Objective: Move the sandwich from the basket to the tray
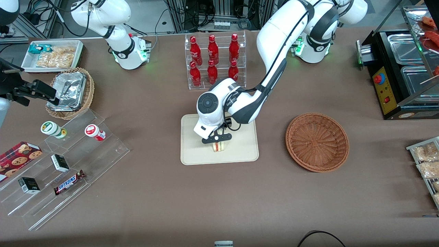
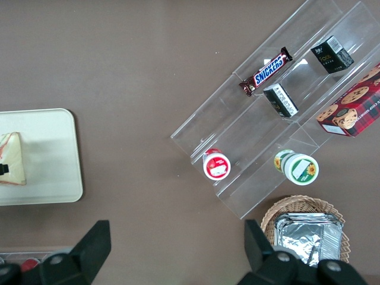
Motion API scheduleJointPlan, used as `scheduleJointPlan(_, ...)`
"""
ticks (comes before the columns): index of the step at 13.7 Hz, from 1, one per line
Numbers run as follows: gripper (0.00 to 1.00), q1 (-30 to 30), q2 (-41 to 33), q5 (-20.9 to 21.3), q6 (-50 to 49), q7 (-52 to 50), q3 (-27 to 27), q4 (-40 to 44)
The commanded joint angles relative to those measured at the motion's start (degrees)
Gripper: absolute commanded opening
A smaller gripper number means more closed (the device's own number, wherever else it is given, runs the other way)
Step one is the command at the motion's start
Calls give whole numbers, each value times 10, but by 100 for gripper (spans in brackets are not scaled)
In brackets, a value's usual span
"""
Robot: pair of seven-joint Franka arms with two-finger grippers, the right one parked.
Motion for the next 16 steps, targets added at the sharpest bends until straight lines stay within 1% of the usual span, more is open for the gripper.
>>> scheduleJointPlan(1,100,4,-49,3,-31,-11,12,-10)
scheduleJointPlan(6,100,36,-114,4,-49,2,30,-60)
scheduleJointPlan(8,100,65,-141,-3,-83,81,37,-84)
scheduleJointPlan(9,100,82,-161,-6,-102,101,37,-101)
scheduleJointPlan(12,100,129,-234,-17,-108,123,36,-184)
scheduleJointPlan(14,100,155,-281,-17,-117,187,38,-233)
scheduleJointPlan(16,100,195,-316,-17,-119,246,38,-273)
